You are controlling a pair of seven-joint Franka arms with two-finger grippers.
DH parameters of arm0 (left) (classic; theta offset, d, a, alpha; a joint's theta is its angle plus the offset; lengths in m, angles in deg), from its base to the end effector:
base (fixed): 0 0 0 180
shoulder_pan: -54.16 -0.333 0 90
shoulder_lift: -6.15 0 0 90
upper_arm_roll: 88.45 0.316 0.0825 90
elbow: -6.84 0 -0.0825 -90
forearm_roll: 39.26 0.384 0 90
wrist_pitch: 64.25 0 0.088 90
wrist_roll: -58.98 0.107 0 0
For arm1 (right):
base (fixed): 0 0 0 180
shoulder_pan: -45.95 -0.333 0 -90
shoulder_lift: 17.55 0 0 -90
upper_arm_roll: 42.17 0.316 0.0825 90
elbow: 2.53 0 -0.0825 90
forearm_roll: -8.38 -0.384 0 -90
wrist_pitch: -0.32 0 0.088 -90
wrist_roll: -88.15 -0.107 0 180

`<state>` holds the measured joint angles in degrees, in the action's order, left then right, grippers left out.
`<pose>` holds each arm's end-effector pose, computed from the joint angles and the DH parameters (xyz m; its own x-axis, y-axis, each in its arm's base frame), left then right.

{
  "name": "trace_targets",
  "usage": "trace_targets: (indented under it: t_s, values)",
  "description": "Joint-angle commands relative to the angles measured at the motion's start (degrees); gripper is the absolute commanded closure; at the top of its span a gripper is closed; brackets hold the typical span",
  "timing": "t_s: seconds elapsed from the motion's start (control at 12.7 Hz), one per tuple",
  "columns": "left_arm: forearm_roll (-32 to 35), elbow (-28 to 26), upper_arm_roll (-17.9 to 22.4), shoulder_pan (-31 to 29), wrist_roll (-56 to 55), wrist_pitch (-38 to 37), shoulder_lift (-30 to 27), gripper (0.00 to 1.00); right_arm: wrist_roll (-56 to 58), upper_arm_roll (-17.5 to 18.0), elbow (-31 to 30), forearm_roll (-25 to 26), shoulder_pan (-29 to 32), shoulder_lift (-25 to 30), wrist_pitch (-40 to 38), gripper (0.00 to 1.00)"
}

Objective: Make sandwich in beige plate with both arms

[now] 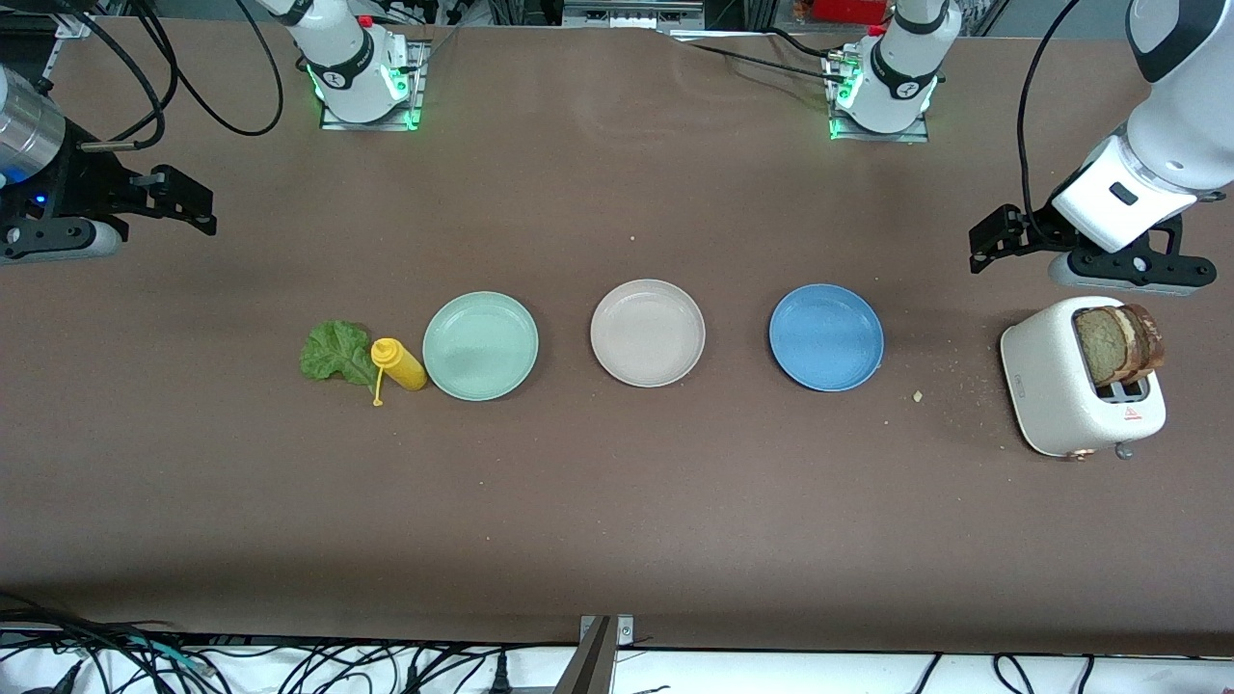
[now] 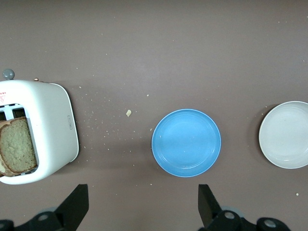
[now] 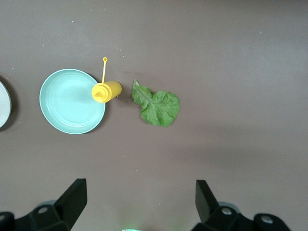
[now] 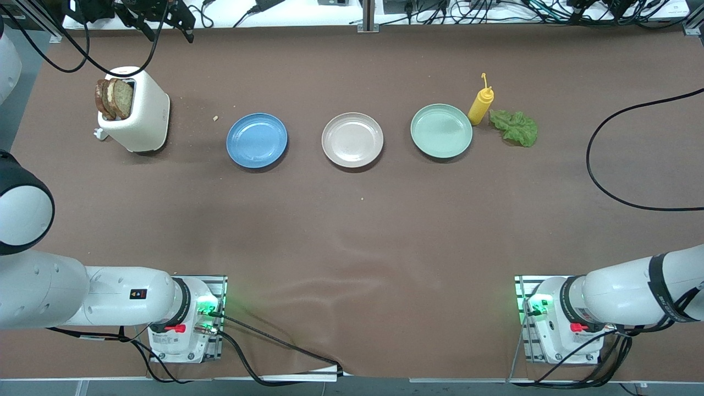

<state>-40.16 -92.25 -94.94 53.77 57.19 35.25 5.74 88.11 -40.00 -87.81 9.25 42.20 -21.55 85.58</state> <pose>0.5585 -0.0613 0.5674 0.9973 -0.0726 0.0138 -0.0728 -0.9972 0.0152 0.5648 0.0560 0.6169 0.9924 0.1010 -0.0700 0.1022 -0.9947 0.0126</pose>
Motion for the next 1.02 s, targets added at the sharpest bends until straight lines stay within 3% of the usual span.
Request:
trace_targets:
  t_s: [0.0,0.94]
  values:
    - [0.9,0.9,0.0,-0.2,1.0,-0.4,0.1,0.00,-0.2,0.3,0.0,-0.1,0.3,0.5,0.0,0.00]
    - [1.0,1.0,0.0,-0.3,1.0,-1.9,0.1,0.00,0.4,0.1,0.2,-0.4,0.7,0.3,-0.8,0.00]
